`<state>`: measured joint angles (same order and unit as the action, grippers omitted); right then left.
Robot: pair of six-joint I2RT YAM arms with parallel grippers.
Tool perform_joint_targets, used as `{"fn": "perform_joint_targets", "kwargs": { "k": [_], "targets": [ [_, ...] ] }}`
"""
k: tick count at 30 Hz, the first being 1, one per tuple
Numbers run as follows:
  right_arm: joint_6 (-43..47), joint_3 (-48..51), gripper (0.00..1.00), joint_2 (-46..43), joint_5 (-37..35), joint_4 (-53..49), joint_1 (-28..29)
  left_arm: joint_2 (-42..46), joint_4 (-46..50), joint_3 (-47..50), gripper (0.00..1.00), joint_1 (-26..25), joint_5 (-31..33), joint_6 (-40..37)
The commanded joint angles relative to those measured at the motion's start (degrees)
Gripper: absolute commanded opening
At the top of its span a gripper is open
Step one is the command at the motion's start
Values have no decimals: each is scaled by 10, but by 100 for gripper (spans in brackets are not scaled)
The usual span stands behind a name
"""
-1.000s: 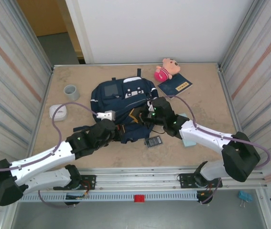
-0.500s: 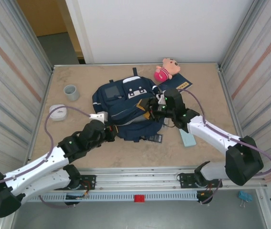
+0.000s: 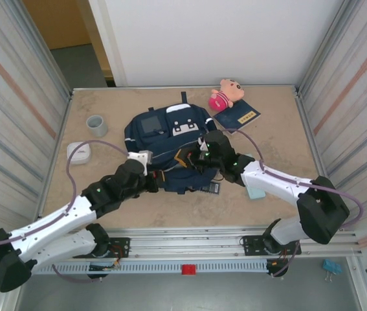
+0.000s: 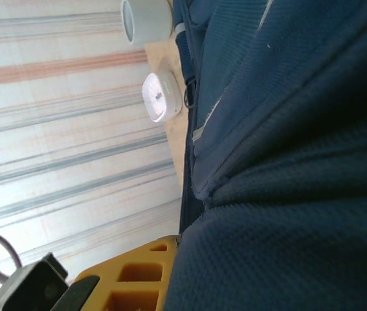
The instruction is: Pack books, pencil case, and school supplies into a backpack
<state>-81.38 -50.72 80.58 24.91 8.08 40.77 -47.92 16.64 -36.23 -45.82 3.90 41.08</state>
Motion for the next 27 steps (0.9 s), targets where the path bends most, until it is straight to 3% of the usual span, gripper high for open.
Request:
{"fn": "perform_joint_targets", "kwargs": {
  "k": [1, 6, 13, 18, 22, 23, 27],
  "targets": [
    [86, -72, 1, -21, 76, -31, -43, 45, 19, 19, 0, 53, -11, -50],
    [187, -159, 0, -25, 165, -110, -85, 51, -4, 50, 0, 171, -67, -108],
    [241, -244, 0, -14, 252, -153, -109, -43, -87, 64, 0, 302, -91, -133],
    [245, -268, 0, -17, 258, -155, -110, -127, -127, 55, 0, 369, -69, -135],
    [233, -259, 0, -13, 209, -142, -96, -142, -130, 31, 1, 389, -76, -142],
    [227, -254, 0, -11, 194, -133, -90, -136, -124, 24, 5, 389, -78, -142],
    [194, -230, 0, 3, 101, -86, -59, -86, -56, -20, 45, 389, -101, -116]
  ]
}}
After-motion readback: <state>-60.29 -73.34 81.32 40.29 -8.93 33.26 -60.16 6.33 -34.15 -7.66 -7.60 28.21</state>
